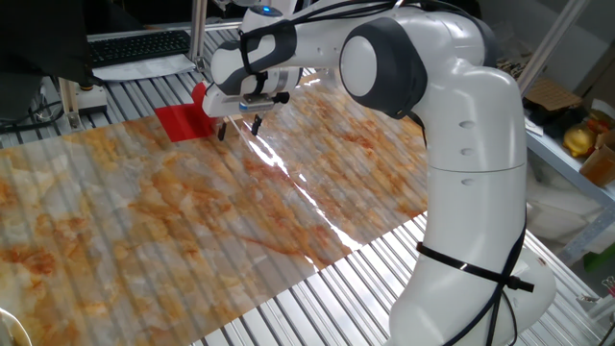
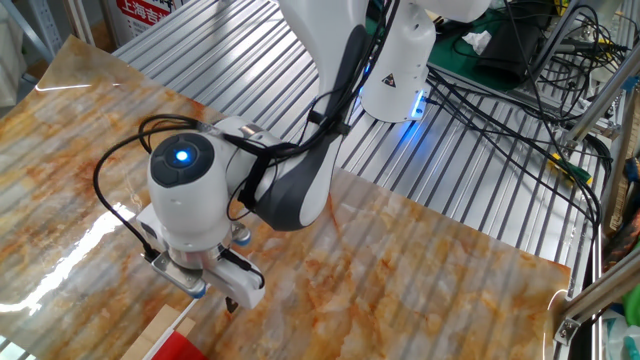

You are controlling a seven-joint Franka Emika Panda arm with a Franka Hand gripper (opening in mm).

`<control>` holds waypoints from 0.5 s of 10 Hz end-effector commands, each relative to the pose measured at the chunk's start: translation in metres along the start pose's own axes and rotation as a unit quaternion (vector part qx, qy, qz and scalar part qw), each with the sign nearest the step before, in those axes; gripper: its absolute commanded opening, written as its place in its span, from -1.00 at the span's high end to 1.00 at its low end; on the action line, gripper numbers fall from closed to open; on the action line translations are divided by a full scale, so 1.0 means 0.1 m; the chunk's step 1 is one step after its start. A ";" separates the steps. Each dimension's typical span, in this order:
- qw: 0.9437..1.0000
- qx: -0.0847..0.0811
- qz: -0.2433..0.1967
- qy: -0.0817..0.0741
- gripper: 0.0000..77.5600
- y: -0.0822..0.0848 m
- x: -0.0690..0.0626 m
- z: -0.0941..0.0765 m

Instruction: Wave the flag

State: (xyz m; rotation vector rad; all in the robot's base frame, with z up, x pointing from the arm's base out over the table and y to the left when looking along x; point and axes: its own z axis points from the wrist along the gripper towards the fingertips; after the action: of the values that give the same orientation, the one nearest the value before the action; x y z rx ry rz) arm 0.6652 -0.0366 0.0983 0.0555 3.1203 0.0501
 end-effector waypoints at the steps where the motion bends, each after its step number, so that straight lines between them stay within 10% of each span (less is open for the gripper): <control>1: 1.000 0.009 0.004 -0.002 -1.00 -0.01 -0.01 0.01; 5: 1.000 0.006 0.000 -0.001 -1.00 -0.01 -0.02 0.00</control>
State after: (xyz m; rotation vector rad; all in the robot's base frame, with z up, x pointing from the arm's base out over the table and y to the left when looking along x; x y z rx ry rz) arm 0.6658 -0.0371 0.0961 0.0596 3.1223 0.0299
